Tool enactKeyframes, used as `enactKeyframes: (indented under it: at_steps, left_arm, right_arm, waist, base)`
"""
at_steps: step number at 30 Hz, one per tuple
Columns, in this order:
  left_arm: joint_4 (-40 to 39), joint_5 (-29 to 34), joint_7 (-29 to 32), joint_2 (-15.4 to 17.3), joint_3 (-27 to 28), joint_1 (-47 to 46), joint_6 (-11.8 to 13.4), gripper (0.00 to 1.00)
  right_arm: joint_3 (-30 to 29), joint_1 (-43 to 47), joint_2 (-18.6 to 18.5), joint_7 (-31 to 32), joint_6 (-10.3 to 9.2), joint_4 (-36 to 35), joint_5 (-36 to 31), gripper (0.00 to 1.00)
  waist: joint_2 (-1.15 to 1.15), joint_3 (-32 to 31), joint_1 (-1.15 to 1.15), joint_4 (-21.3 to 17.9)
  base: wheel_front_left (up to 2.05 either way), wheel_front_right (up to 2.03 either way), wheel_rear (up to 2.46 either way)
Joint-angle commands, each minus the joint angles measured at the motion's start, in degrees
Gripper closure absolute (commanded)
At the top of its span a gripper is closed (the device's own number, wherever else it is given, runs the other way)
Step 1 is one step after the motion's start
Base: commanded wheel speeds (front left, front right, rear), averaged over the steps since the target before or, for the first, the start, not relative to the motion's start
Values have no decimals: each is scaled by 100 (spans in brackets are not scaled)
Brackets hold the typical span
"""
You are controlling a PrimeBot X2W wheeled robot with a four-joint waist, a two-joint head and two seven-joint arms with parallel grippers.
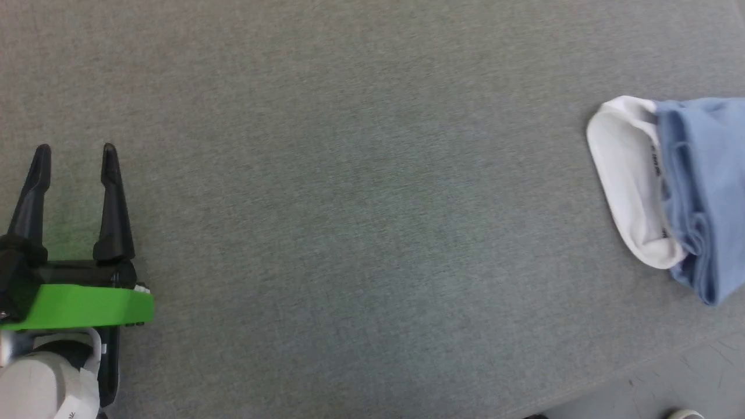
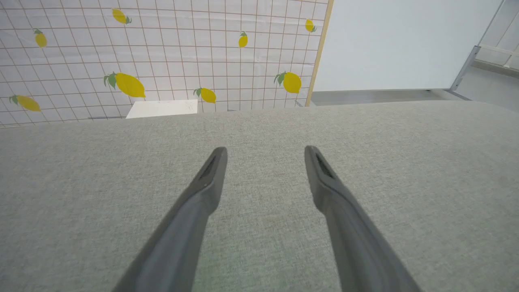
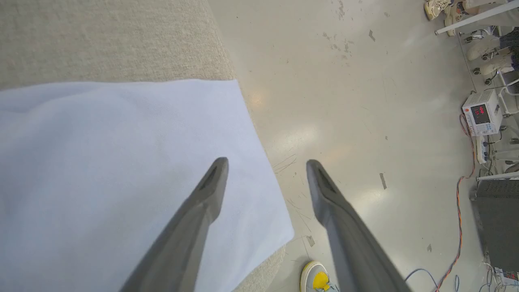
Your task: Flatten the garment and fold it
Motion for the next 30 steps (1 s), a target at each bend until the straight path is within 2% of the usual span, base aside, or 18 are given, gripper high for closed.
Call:
enactKeyframes:
  at_steps: [1,6,10,15,22,30]
  left_arm:
    - [-14,-39,-45,23,37,3,50,0]
    - [216,-105,-226,-99,-16,44,78,0]
    - [505,-197,-455,-268,-88,74,94,0]
    - [860,-322,-686,-429,-104,131,109,0]
    - [1197,-453,-860,-591,-48,188,178,0]
    - [1668,-511,-905,-703,-30,159,294,0]
  right_arm:
    - [-66,-158,44,-128,-12,1,-77,0]
    - [33,-334,143,-1022,-12,-384,62,0]
    - [383,-419,171,-1698,-12,-900,469,0]
    - [937,-389,340,-2179,-12,-1811,1035,0]
    - [1302,245,1112,-2746,-12,-3102,1143,0]
    - [1414,1394,2196,-3328,-12,-3601,868,0]
  waist:
    - [0,7,-2,117]
    - [0,-358,-2,266]
    - [0,-828,-2,480]
    - [0,-1523,-2,799]
    - [0,-2340,-2,1293]
    - [0,-2926,-2,1767]
  base:
    - [0,0,0]
    - [0,0,0]
    - [0,0,0]
    - [0,0,0]
    - [0,0,0]
    - [0,0,0]
